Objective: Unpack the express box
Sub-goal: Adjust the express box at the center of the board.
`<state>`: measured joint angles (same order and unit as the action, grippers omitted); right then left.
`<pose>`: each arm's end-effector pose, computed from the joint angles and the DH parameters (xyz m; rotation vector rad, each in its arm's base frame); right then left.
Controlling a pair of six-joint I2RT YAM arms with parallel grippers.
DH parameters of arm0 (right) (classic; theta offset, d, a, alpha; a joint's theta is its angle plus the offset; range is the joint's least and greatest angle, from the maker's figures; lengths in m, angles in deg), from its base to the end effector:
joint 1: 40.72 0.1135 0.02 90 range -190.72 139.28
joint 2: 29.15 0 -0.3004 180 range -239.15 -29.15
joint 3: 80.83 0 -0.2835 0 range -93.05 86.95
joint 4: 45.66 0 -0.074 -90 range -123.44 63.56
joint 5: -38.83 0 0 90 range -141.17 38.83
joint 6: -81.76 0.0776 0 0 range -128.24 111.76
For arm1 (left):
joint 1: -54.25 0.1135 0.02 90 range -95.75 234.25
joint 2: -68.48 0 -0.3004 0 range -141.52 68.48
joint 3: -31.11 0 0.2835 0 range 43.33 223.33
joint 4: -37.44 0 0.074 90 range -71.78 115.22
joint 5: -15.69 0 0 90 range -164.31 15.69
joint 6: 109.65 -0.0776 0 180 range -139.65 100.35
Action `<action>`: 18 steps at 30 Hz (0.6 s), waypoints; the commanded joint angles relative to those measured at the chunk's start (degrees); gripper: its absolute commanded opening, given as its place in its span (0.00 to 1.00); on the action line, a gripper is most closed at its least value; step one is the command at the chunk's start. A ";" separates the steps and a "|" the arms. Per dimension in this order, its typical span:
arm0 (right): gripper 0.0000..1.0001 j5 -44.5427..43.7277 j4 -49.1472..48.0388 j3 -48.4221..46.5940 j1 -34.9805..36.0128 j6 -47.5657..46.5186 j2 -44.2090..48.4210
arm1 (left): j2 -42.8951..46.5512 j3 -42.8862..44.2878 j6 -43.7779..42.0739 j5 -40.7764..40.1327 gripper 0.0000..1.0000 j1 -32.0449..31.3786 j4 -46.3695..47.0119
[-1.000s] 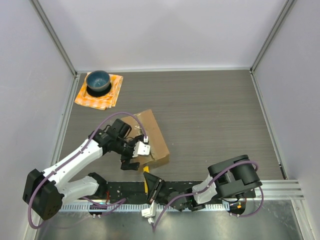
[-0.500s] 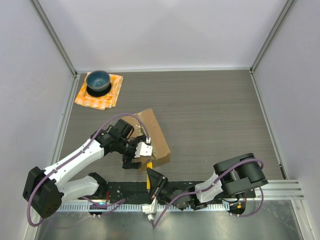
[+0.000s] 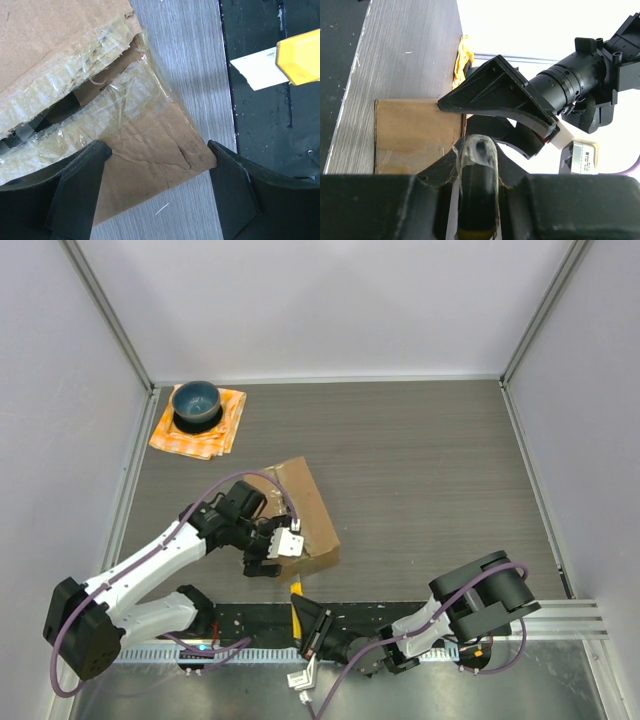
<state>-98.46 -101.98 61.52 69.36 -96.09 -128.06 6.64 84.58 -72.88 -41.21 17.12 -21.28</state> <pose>-0.0594 0.3286 0.1508 -1.6015 0.3673 -0.3854 0.1441 -0.1623 0.2090 1.9455 1.7137 -0.6880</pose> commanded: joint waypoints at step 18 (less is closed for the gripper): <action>0.01 3.16 -10.83 -3.40 -2.24 2.60 -1.98 | 4.45 10.67 -6.81 -14.12 1.00 5.22 -25.83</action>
<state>-96.91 -102.09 60.05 68.40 -94.85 -130.66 9.83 90.75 -82.65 -53.10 21.80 -38.15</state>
